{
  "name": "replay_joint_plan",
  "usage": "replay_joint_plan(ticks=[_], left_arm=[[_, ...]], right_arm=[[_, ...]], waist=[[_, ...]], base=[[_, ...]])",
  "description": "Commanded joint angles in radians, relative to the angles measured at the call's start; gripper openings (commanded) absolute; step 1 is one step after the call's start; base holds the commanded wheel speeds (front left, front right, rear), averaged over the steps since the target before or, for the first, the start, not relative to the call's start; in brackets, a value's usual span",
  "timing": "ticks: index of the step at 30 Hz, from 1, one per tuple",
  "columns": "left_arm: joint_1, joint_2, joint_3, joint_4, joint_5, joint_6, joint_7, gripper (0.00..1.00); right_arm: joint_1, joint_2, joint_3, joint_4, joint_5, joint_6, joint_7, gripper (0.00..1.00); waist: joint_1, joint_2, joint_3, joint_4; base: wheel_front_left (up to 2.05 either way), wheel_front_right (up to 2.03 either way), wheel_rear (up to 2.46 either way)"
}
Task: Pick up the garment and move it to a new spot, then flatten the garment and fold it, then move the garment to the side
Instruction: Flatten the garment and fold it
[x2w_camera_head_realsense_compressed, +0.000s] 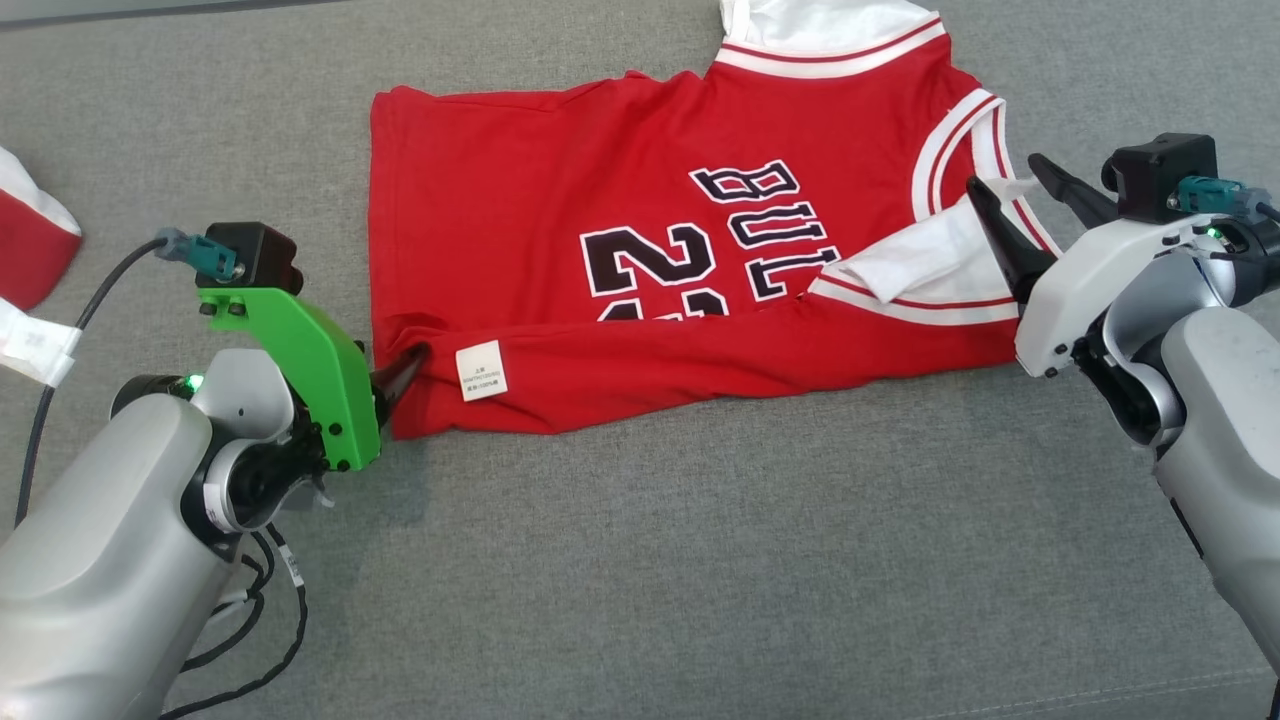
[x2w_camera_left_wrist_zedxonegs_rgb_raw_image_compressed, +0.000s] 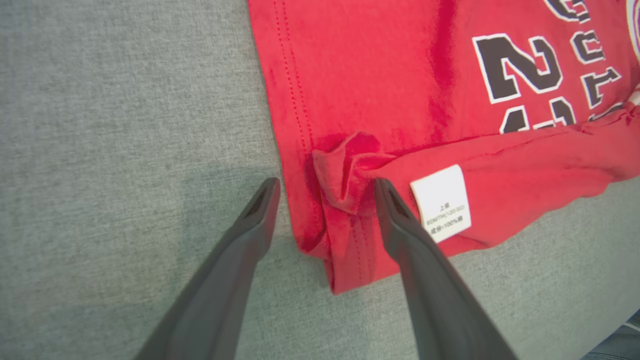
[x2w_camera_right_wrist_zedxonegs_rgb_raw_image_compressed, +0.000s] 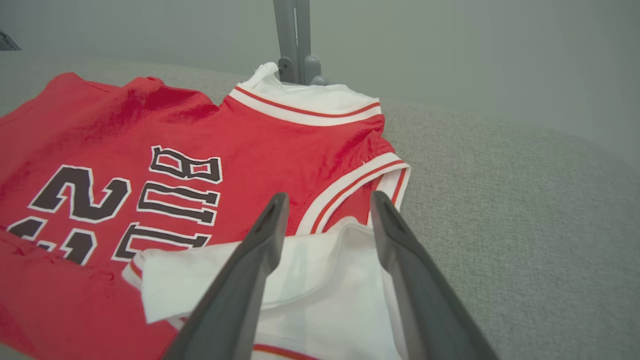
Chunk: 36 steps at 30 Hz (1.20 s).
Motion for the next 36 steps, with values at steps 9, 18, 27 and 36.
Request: replay_joint_plan(ticks=[9, 18, 27, 36], left_arm=[[0.121, 0.035, 0.059, -0.086, -0.001, 0.014, -0.158, 1.0], [0.328, 0.017, 0.107, -0.217, 0.083, 0.098, -0.471, 1.0], [0.49, -0.047, 0.089, -0.197, 0.138, 0.079, -0.719, 1.0], [0.457, -0.095, 0.063, -0.096, 0.166, 0.044, -0.765, 1.0]], right_arm=[[0.059, -0.01, -0.047, -0.04, -0.01, -0.001, -0.125, 1.0], [0.269, 0.0, -0.22, -0.145, -0.142, -0.001, -0.256, 1.0], [0.502, 0.139, -0.434, -0.274, -0.306, -0.001, -0.325, 1.0], [0.534, 0.182, -0.483, -0.202, -0.335, -0.001, -0.311, 1.0]], waist=[[0.0, 0.0, -0.047, -0.002], [0.0, 0.0, -0.105, 0.015], [0.0, 0.0, -0.153, 0.031], [0.0, 0.0, -0.145, 0.041]], base=[[0.0, 0.0, 0.0], [0.0, 0.0, 0.0], [0.0, 0.0, 0.0], [0.0, 0.0, 0.0]])
